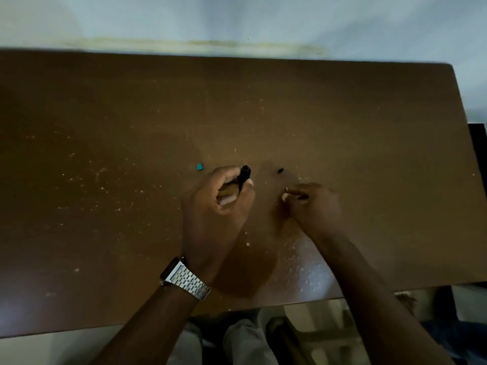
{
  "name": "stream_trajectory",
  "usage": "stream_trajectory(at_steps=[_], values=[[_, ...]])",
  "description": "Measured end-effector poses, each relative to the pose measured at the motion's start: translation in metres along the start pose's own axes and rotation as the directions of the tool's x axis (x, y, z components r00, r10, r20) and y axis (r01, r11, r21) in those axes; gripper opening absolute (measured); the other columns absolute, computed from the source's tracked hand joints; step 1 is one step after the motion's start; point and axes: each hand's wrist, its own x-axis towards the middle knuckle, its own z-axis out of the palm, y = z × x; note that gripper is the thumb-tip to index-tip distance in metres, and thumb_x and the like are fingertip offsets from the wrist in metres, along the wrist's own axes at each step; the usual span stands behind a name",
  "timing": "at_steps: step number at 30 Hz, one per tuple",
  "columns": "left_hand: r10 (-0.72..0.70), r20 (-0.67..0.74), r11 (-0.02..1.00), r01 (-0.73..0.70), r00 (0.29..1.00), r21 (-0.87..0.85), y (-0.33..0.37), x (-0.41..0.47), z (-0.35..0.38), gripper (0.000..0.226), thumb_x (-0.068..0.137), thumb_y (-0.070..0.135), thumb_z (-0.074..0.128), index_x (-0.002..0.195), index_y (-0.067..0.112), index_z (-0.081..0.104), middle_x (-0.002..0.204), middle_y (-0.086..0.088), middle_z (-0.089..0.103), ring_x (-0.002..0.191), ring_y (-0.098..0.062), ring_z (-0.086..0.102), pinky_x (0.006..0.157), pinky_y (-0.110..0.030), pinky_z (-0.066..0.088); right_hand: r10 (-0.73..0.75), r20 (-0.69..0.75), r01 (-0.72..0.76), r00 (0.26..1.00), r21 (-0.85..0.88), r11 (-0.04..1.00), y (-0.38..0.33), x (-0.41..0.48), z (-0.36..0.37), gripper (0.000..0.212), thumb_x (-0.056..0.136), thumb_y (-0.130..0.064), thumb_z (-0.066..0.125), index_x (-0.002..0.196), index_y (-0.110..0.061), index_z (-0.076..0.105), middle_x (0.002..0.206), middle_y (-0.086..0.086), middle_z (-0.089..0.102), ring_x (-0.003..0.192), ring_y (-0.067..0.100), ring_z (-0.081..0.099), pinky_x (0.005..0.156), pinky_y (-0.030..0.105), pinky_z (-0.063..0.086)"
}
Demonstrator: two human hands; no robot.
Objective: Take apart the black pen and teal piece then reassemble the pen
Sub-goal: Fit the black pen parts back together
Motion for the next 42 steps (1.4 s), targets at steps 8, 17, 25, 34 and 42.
stream_trajectory(at_steps=[8, 17, 25, 34, 42], values=[[0.006, 0.017, 1.0, -0.005, 1.0, -0.006, -0.001, -0.002, 0.001, 0.026, 0.092, 0.021, 0.076, 0.113, 0.034, 0.07, 0.1, 0.031, 0.067, 0.097, 0.012, 0.069, 0.078, -0.011, 0.058, 0.05, 0.06, -0.038, 0.997, -0.185, 0.982, -0.012, 0.019, 0.001, 0.024, 0.087, -0.016, 0.063, 0.065, -0.006, 0.065, 0.062, 0.014, 0.067, 0.051, 0.024, 0.058, 0.041, 0.027, 0.039], [0.031, 0.03, 0.999, -0.032, 0.999, 0.029, -0.005, -0.002, 0.001, 0.023, 0.093, 0.025, 0.075, 0.115, 0.024, 0.073, 0.104, 0.021, 0.07, 0.098, 0.004, 0.071, 0.078, -0.013, 0.059, 0.013, -0.001, -0.01, 1.0, 0.552, 0.834, -0.056, -0.005, -0.029, 0.007, 0.086, -0.012, 0.077, 0.085, -0.018, 0.075, 0.077, 0.001, 0.075, 0.07, 0.013, 0.072, 0.063, 0.02, 0.058], [0.059, 0.047, 0.996, -0.062, 0.997, 0.058, -0.004, 0.0, -0.003, 0.025, 0.091, 0.018, 0.077, 0.116, 0.021, 0.073, 0.102, 0.024, 0.067, 0.096, 0.012, 0.068, 0.08, -0.01, 0.057, -0.158, 0.076, 0.053, 0.984, 0.73, 0.681, -0.091, -0.017, -0.05, 0.019, 0.094, -0.005, 0.069, 0.105, -0.018, 0.077, 0.104, -0.002, 0.08, 0.098, 0.008, 0.074, 0.079, 0.018, 0.056], [0.108, 0.023, 0.991, -0.109, 0.994, 0.082, -0.001, 0.001, -0.004, 0.025, 0.092, 0.018, 0.076, 0.117, 0.017, 0.075, 0.108, 0.01, 0.073, 0.095, 0.012, 0.067, 0.082, -0.007, 0.054, -0.161, 0.154, 0.003, 0.975, 0.714, 0.7, -0.09, -0.015, -0.046, 0.018, 0.09, -0.006, 0.075, 0.1, -0.019, 0.081, 0.096, -0.009, 0.081, 0.094, 0.003, 0.074, 0.077, 0.014, 0.055], [0.119, 0.01, 0.988, -0.12, 0.993, 0.094, 0.001, 0.001, -0.006, 0.026, 0.091, 0.021, 0.075, 0.116, 0.017, 0.076, 0.111, 0.004, 0.077, 0.1, -0.005, 0.073, 0.085, -0.033, 0.064, -0.175, 0.074, 0.084, 0.982, 0.657, 0.749, -0.093, -0.017, -0.052, 0.019, 0.089, -0.004, 0.075, 0.099, -0.02, 0.08, 0.095, -0.011, 0.08, 0.09, 0.002, 0.074, 0.079, 0.017, 0.057]])
